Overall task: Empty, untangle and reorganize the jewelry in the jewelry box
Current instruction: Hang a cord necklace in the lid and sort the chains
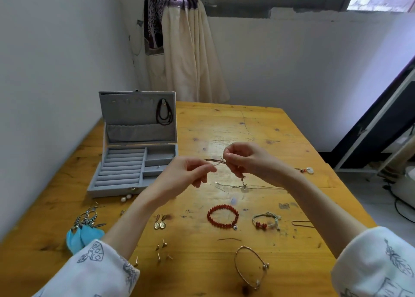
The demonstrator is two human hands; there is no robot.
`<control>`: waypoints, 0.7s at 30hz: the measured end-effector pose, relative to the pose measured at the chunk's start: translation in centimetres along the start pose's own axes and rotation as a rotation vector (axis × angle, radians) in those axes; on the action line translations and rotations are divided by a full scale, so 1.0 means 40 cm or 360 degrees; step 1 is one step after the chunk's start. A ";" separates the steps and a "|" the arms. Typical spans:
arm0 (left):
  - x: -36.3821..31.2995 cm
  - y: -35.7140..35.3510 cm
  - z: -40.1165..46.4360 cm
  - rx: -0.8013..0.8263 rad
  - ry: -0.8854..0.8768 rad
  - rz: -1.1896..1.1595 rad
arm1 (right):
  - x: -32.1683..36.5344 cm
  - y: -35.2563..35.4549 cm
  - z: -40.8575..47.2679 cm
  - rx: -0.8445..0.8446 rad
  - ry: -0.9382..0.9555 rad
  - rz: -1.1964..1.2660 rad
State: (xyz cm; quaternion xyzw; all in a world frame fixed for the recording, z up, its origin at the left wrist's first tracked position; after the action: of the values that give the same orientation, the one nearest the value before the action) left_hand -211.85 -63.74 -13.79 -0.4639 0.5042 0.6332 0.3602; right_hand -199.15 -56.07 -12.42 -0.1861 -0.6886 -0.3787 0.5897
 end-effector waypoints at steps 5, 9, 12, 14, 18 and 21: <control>-0.086 0.094 -0.035 -0.0157 -0.0120 -0.0091 | 0.000 -0.065 -0.026 0.0167 -0.0083 0.0272; -0.140 0.146 -0.068 -0.0218 -0.0199 -0.0184 | 0.000 -0.129 -0.046 0.0221 -0.0102 0.0446; -0.147 0.183 -0.089 -0.0300 -0.0222 -0.0182 | 0.012 -0.179 -0.062 0.0303 -0.0142 0.0654; -0.134 0.211 -0.100 -0.0376 -0.0203 -0.0173 | 0.026 -0.202 -0.070 0.0326 -0.0156 0.0707; -0.095 0.265 -0.121 -0.0546 -0.0168 -0.0031 | 0.040 -0.222 -0.076 0.0251 -0.0161 0.0696; -0.071 0.290 -0.135 -0.0622 -0.0188 0.0128 | 0.029 -0.235 -0.076 0.0195 -0.0217 0.0604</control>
State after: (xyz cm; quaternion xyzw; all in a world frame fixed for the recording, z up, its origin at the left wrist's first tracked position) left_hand -220.46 -71.66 -7.90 -0.4665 0.3679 0.7589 0.2665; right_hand -204.00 -64.59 -14.08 -0.3014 -0.7012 -0.2048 0.6128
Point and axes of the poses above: each hand's wrist, its own z-axis towards the middle knuckle, its own y-axis out of the back of the hand, x = y × z, the point moved 6 cm from there along z, towards the middle knuckle, and after that the axes turned 9 degrees about -x, right-handed, at the moved point
